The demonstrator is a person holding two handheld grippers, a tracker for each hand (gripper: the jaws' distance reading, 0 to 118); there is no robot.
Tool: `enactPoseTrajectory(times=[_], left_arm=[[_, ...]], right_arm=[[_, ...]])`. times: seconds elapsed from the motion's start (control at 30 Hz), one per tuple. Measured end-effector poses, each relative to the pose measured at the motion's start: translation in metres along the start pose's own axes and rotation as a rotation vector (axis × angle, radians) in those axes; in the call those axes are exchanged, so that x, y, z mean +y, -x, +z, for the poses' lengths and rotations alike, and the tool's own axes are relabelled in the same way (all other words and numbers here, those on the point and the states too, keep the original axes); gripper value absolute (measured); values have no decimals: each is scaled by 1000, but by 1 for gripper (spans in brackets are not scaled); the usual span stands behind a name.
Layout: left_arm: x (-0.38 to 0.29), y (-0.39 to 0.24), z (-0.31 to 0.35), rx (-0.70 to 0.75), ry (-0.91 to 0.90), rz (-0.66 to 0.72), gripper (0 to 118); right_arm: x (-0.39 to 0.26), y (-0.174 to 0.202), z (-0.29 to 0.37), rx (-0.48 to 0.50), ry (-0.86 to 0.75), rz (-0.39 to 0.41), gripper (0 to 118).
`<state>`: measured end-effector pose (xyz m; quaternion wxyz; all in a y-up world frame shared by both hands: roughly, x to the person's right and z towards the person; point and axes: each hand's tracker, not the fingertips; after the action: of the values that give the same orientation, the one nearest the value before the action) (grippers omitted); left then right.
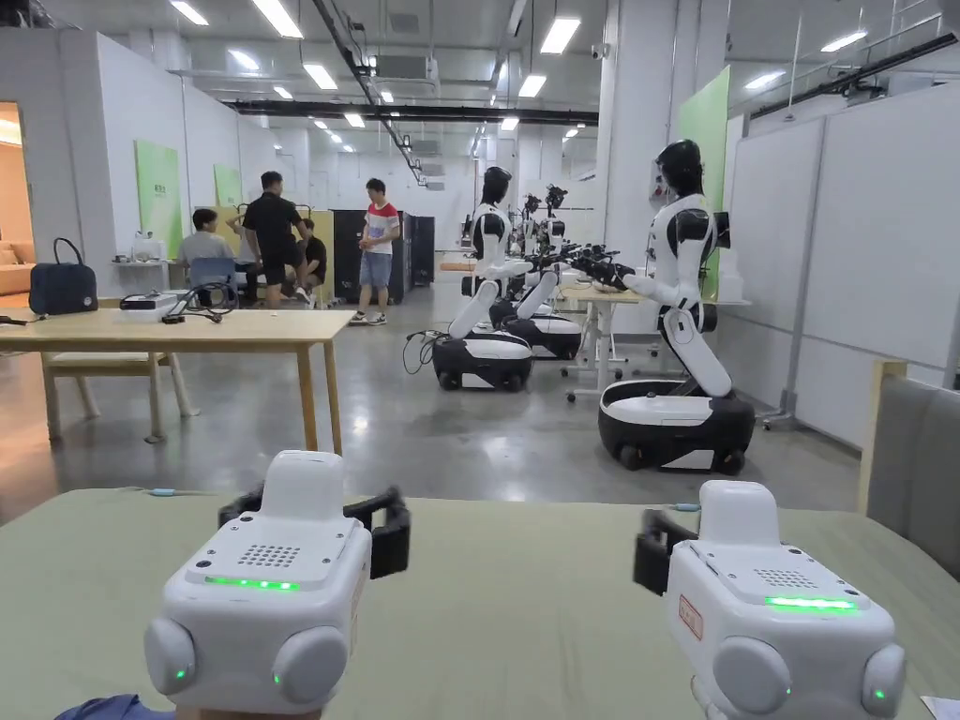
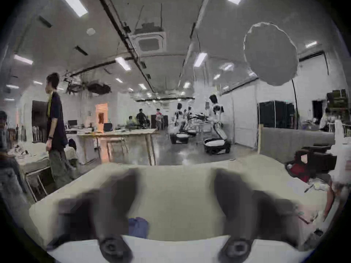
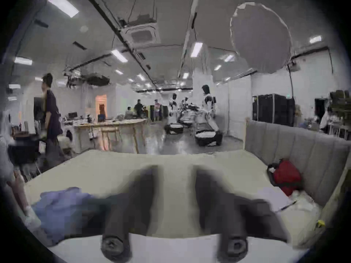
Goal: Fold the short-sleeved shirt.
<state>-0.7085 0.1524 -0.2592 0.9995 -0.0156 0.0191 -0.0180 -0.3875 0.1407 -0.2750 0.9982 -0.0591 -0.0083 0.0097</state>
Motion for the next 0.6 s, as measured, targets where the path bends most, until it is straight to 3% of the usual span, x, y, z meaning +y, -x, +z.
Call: enactPoseTrajectory(times=[0.03,0.13,0.27,0.4,0.5,0.6], left_arm=[[1,2,-1,3,1,11,0],[-2,11,2,-51,10,35,0],[-4,22,3,7,3,-10,0],[-10,62,7,68,32,23,0],[-23,109,12,156,90,15,0],[-41,165,7,179,290,20,0]], right_arm=[[-1,3,0,-57,1,29,3],[-3,-7,1,17,4,-38,3],[-7,2,0,2,0,6,3],[-8,42,4,84,-15,42,3],[-13,89,5,198,-15,65,3],[-22,133,3,304,19,60,3]])
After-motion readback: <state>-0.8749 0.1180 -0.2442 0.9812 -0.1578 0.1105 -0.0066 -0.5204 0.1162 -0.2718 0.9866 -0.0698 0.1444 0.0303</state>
